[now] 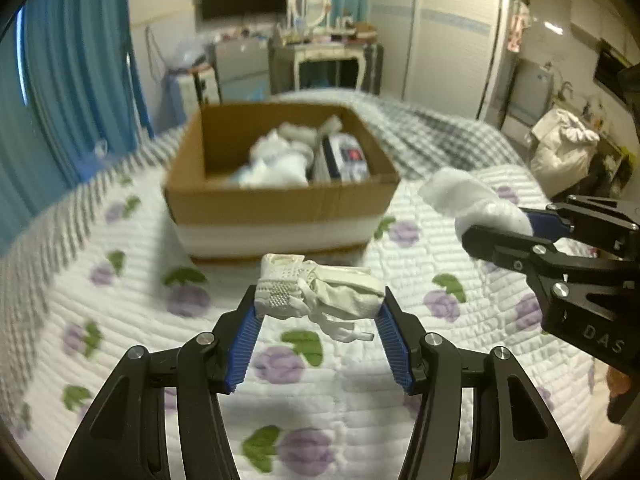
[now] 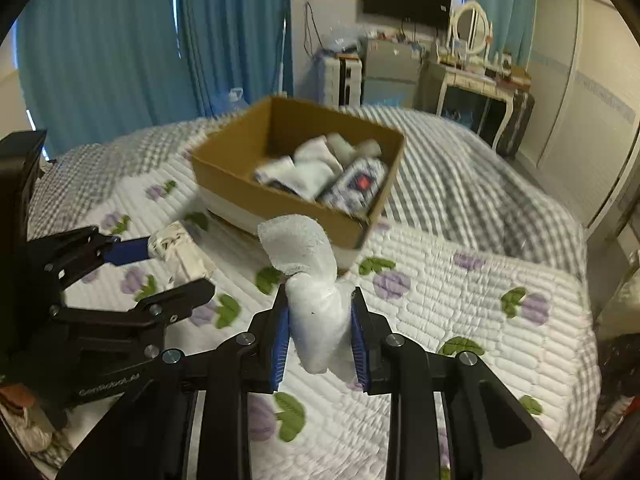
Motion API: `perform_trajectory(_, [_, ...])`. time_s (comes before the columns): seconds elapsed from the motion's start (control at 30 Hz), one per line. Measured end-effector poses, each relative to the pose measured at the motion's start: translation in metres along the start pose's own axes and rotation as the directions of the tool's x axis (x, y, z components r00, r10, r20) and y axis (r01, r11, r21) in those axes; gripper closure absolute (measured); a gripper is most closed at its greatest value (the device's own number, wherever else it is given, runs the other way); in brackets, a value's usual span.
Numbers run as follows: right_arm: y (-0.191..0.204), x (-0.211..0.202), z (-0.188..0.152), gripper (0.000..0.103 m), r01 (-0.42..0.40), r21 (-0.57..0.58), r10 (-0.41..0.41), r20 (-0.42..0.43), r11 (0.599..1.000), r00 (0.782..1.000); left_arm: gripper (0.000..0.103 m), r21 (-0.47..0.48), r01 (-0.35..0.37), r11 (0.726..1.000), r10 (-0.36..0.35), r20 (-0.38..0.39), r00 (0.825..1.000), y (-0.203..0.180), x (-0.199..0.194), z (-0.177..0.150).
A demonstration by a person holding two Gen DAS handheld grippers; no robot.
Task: Organize soft objects
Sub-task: 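Carry the glove and cotton bundle into the box and open both tools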
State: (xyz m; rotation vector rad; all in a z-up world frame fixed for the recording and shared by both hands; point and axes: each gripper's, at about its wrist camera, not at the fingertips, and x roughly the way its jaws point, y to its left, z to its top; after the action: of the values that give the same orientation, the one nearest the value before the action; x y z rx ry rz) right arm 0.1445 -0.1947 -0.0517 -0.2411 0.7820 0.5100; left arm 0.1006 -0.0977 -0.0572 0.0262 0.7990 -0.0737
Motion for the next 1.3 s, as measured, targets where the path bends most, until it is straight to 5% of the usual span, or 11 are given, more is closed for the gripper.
perform_trajectory(0.37, [0.04,-0.072,0.048,0.076,-0.017,-0.016,0.02,0.157,1.0,0.987,0.048,0.025,-0.03,0.999,0.025,0.192,0.981,0.041,-0.074,0.05])
perform_trajectory(0.63, [0.047,-0.081,0.098,0.076,-0.043,-0.001,0.041,0.268,0.999,0.963,0.048,0.022,-0.05,0.998,0.042,0.277,0.96,0.074,-0.071,0.098])
perform_trajectory(0.97, [0.015,-0.009,0.166,0.076,-0.07,0.096,0.035,0.329,0.993,0.944,0.048,0.056,-0.057,0.997,0.042,0.241,0.97,0.097,0.022,0.155])
perform_trajectory(1.3, [-0.032,0.13,0.177,0.076,-0.093,0.188,0.061,0.166,0.978,0.984,0.048,0.101,-0.076,0.992,0.064,0.117,0.991,0.101,0.126,0.155])
